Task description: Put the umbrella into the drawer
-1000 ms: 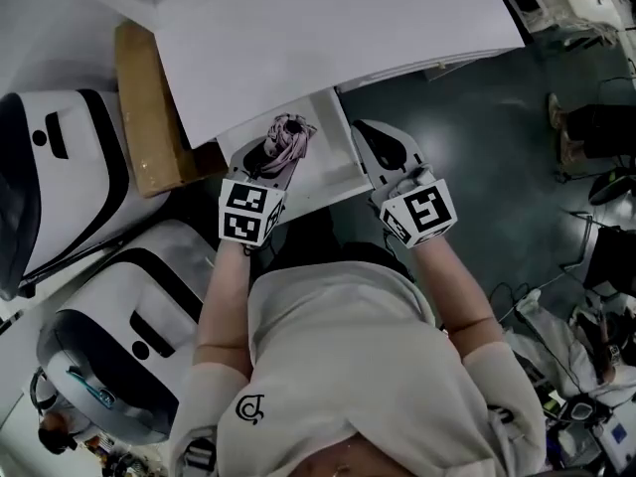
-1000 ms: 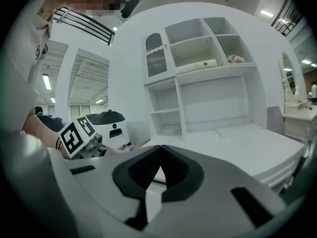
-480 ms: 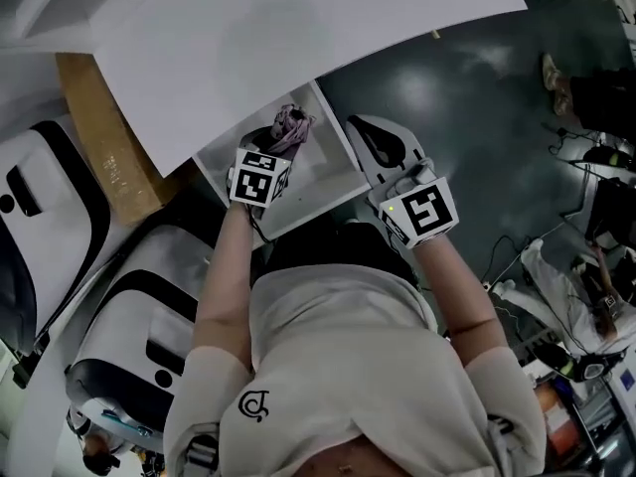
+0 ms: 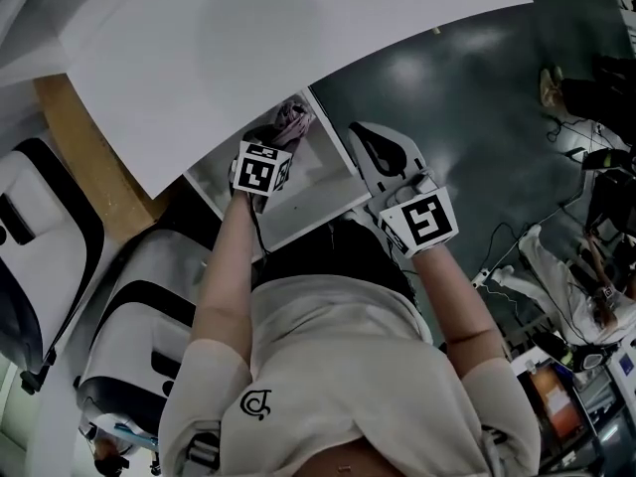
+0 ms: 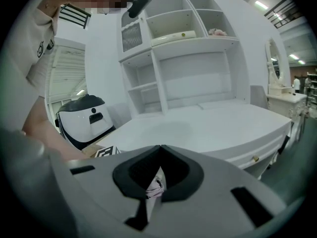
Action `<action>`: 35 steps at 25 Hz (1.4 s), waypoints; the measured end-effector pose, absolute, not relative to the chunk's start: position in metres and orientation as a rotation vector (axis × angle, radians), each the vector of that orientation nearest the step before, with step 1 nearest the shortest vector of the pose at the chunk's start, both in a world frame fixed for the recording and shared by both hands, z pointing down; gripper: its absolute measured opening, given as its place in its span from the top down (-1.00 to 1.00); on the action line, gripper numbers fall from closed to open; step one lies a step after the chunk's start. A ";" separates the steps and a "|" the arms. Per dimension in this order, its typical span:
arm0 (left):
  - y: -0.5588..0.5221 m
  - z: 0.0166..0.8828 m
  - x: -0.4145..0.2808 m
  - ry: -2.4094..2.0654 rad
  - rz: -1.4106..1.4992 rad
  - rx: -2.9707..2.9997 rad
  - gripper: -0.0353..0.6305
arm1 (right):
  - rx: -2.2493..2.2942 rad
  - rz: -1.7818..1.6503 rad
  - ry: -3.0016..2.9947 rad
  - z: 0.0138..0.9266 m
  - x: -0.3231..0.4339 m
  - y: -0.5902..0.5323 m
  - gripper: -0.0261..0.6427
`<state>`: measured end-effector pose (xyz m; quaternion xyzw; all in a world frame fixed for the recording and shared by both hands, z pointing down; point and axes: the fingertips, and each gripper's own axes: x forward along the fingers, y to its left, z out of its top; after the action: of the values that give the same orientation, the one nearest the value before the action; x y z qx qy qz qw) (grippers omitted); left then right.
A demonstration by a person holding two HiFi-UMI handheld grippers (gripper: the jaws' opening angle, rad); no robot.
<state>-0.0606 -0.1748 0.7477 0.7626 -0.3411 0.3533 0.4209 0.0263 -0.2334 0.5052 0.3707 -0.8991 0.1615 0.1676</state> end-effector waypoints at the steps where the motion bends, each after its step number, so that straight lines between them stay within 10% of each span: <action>1: -0.175 0.753 -0.061 -0.855 0.886 1.901 0.20 | 1.057 0.465 -2.555 0.507 0.026 -0.235 0.90; 25: -0.187 0.705 -0.062 -1.067 0.790 1.917 -0.17 | 0.994 0.580 -2.553 0.514 0.025 -0.217 0.90; 35: -0.175 0.588 -0.088 -1.348 0.748 1.997 0.86 | 0.787 0.438 -2.693 0.462 -0.005 -0.212 0.90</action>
<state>-0.0879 -0.1754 0.5880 0.7539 -0.5089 0.2823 0.3048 -0.0054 -0.2124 0.4621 0.2739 -0.9376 0.1523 0.1507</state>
